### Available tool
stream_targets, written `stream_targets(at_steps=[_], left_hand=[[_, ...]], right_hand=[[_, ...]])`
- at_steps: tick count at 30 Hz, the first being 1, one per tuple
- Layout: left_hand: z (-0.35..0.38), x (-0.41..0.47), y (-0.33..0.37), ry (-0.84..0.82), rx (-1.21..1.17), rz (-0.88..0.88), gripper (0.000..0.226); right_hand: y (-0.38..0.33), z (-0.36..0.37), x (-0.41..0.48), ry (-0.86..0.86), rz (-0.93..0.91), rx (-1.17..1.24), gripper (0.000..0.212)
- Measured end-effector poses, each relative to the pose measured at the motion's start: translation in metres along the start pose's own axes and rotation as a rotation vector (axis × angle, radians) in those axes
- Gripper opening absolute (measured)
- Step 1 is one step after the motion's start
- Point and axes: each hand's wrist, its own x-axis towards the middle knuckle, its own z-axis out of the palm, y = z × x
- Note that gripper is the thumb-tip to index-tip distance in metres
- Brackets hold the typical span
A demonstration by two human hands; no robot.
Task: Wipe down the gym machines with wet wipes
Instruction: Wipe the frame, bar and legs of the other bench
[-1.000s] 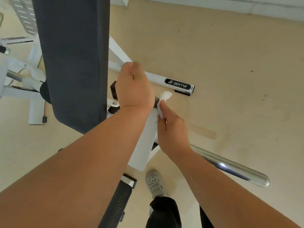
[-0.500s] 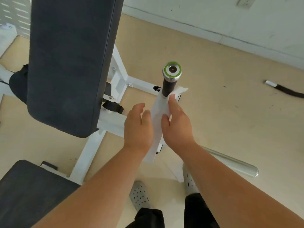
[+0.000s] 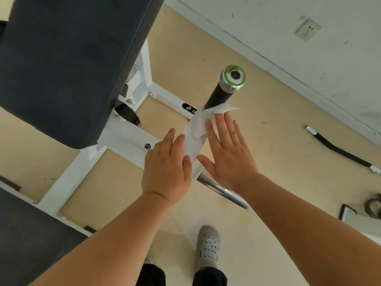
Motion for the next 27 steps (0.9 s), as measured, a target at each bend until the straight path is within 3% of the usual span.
stream_targets(at_steps=[4, 8, 12, 15, 18, 20, 23, 27], left_hand=[[-0.002, -0.001, 0.004, -0.003, 0.017, 0.004, 0.049], [0.001, -0.002, 0.000, -0.012, 0.003, 0.008, 0.054], [-0.001, -0.003, 0.000, 0.015, -0.050, 0.044, 0.058], [-0.008, -0.003, 0.001, 0.050, -0.149, 0.076, 0.059], [-0.012, 0.009, 0.017, -0.042, -0.149, 0.155, 0.062], [-0.009, 0.024, 0.034, -0.121, -0.106, 0.163, 0.067], [-0.004, 0.041, 0.056, -0.088, -0.125, 0.077, 0.070], [-0.001, 0.049, 0.072, 0.038, -0.385, -0.054, 0.065]], right_hand=[[0.007, -0.008, 0.001, 0.006, -0.178, -0.111, 0.085], [0.008, -0.016, 0.021, -0.145, -0.168, -0.309, 0.095], [0.009, -0.020, 0.015, -0.177, -0.209, -0.306, 0.094], [0.009, -0.022, 0.007, -0.185, -0.189, -0.099, 0.084], [0.010, -0.026, 0.000, -0.095, -0.087, 0.250, 0.069], [0.013, -0.035, -0.003, 0.141, 0.028, 0.461, 0.052], [0.023, -0.061, 0.002, 0.434, 0.259, 0.703, 0.034], [0.023, -0.107, 0.033, 0.352, 0.400, 1.045, 0.034]])
